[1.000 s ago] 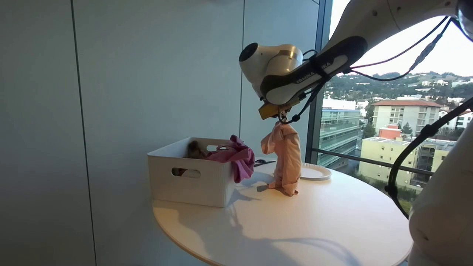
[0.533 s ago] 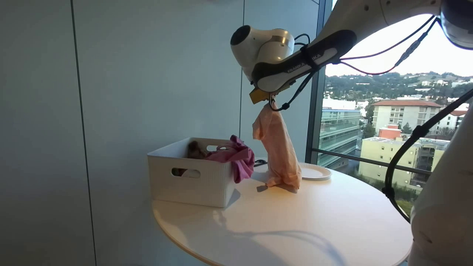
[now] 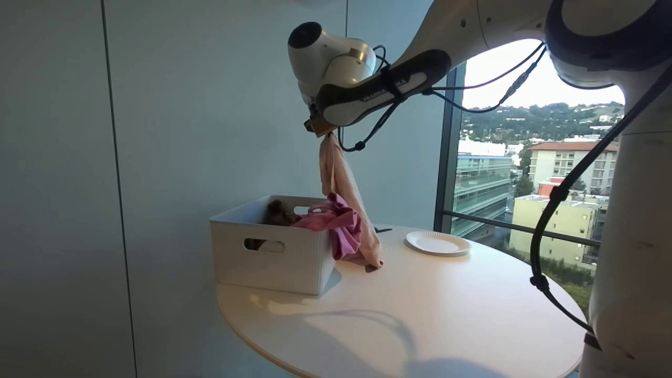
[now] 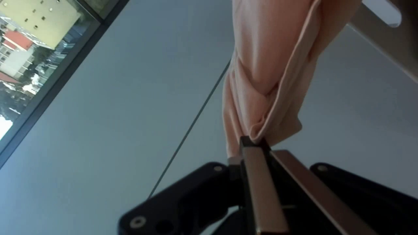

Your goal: Put the clothing into the basket

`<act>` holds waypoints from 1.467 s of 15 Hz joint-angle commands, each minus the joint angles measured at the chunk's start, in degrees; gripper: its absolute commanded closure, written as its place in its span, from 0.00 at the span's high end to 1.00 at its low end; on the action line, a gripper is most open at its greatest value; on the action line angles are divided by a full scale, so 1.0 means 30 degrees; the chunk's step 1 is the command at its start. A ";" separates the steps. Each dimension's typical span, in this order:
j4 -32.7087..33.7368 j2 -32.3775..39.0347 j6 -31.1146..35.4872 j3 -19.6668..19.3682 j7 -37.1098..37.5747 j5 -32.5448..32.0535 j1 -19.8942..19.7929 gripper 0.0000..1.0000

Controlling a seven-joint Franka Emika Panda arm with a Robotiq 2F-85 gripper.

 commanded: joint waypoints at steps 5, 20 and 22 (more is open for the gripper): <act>0.4470 0.4251 0.1057 0.0412 -0.4666 0.2734 0.1214 0.36; 0.0010 0.0041 -1.1218 0.0322 -0.1192 0.8350 0.2659 1.00; -0.1817 -0.0882 -1.2096 0.0351 0.0776 0.9549 0.2510 1.00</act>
